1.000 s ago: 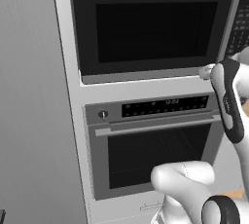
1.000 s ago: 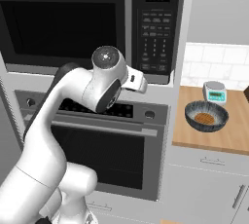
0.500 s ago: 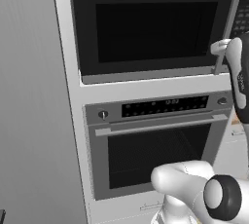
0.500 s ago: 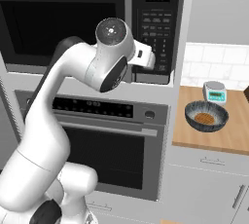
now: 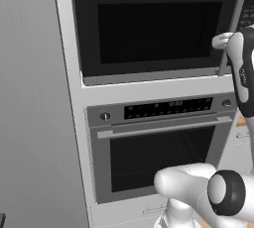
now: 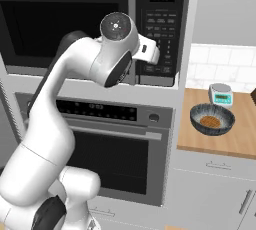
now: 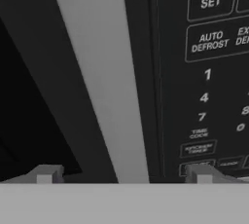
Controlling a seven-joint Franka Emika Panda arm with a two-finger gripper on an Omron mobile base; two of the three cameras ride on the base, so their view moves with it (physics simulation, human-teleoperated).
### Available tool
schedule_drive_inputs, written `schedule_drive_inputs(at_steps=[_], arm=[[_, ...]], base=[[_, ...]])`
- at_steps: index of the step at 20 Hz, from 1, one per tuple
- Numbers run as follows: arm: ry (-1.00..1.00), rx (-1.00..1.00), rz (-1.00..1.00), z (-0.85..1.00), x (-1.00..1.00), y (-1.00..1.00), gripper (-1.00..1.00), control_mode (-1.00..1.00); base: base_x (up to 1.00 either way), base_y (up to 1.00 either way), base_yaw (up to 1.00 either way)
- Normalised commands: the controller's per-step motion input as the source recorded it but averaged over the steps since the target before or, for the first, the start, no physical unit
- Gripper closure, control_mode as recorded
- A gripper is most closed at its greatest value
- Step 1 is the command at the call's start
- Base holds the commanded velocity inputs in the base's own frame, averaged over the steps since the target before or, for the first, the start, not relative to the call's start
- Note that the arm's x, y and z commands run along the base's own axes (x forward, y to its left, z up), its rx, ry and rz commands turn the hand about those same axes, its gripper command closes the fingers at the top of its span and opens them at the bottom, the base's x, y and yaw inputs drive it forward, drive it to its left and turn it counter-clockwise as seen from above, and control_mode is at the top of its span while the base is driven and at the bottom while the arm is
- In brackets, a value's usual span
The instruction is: Open the microwave, place the bowl with waffle inside the microwave, then close the microwave door and turn it on.
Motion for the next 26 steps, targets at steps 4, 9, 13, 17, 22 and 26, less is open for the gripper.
schedule_drive_inputs(at_steps=[4,9,13,17,22,26], arm=[[0.00,0.05,-0.05,0.00,0.48,0.00,-1.00,-1.00],[0.00,0.04,-0.05,0.00,0.46,0.00,-1.00,-1.00],[0.01,0.01,-0.01,-0.03,0.33,0.00,1.00,-1.00],[0.02,0.00,0.00,-0.01,0.11,0.00,1.00,-1.00],[0.00,0.00,-0.09,0.00,-0.48,-0.03,1.00,-1.00],[0.00,0.00,-0.22,0.00,-1.00,-0.16,1.00,-1.00]], base=[[0.00,0.00,0.00],[0.00,0.00,0.00],[0.00,0.00,0.00],[0.00,0.00,0.00],[0.00,0.00,0.00],[0.00,0.00,0.00]])
